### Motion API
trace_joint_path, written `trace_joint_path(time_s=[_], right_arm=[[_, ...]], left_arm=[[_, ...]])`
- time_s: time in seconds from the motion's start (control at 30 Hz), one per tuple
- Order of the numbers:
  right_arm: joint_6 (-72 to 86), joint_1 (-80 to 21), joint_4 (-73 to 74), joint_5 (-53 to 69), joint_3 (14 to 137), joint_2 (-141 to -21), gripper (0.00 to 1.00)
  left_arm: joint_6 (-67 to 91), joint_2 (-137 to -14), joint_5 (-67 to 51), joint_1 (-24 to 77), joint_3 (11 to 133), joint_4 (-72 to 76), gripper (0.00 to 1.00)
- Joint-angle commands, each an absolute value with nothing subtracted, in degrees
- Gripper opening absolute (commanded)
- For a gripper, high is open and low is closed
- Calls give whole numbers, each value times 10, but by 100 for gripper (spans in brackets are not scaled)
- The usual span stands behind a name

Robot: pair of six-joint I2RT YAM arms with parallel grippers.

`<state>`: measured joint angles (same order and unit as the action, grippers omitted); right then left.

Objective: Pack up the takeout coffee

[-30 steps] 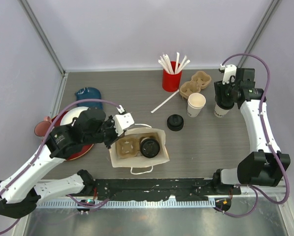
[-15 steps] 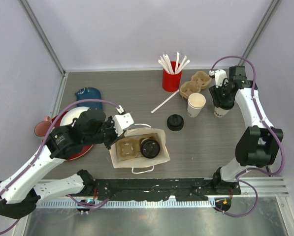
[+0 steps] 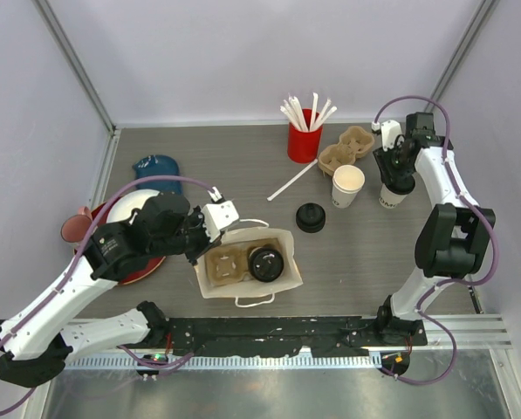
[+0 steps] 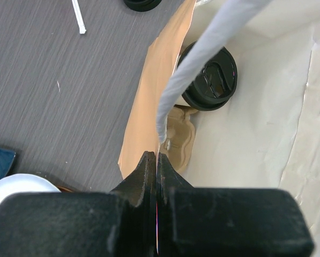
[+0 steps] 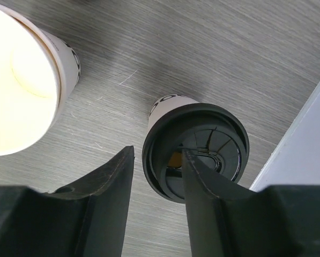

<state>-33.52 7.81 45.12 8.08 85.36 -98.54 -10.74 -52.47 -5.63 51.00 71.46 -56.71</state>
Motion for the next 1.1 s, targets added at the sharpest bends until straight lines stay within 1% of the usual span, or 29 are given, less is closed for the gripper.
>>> trace_joint_path(time_s=[0.0, 0.1, 0.3, 0.43, 0.5, 0.57, 0.6, 0.67, 0.7, 0.8, 0.9, 1.07], right_arm=[[-336, 82, 439, 99, 877, -991, 45], [-339, 85, 439, 99, 864, -982, 43], [-338, 96, 439, 100, 853, -979, 34], [-338, 98, 445, 101, 848, -974, 33], [-340, 98, 446, 106, 846, -969, 27], [-339, 99, 446, 105, 844, -968, 25], [-339, 99, 445, 103, 843, -969, 20], [-336, 99, 446, 102, 842, -970, 15], [-335, 99, 446, 103, 843, -969, 9], [-335, 99, 450, 104, 847, -956, 3], [-333, 99, 456, 97, 850, -935, 1], [-309, 99, 464, 98, 866, -900, 1]], left_arm=[[-103, -523, -61, 512, 736, -555, 0], [-105, -523, -57, 512, 735, -552, 0], [-106, -524, -59, 512, 734, -551, 0], [-107, -522, -61, 512, 733, -551, 0], [-106, -521, -60, 512, 733, -549, 0], [-105, -521, -60, 512, 731, -549, 0], [-106, -520, -59, 512, 731, -548, 0], [-105, -520, -59, 512, 731, -548, 0], [-106, -520, -58, 512, 732, -548, 0], [-106, -519, -55, 512, 730, -547, 0], [-101, -519, -52, 512, 725, -541, 0], [-79, -520, -54, 512, 721, -534, 0]])
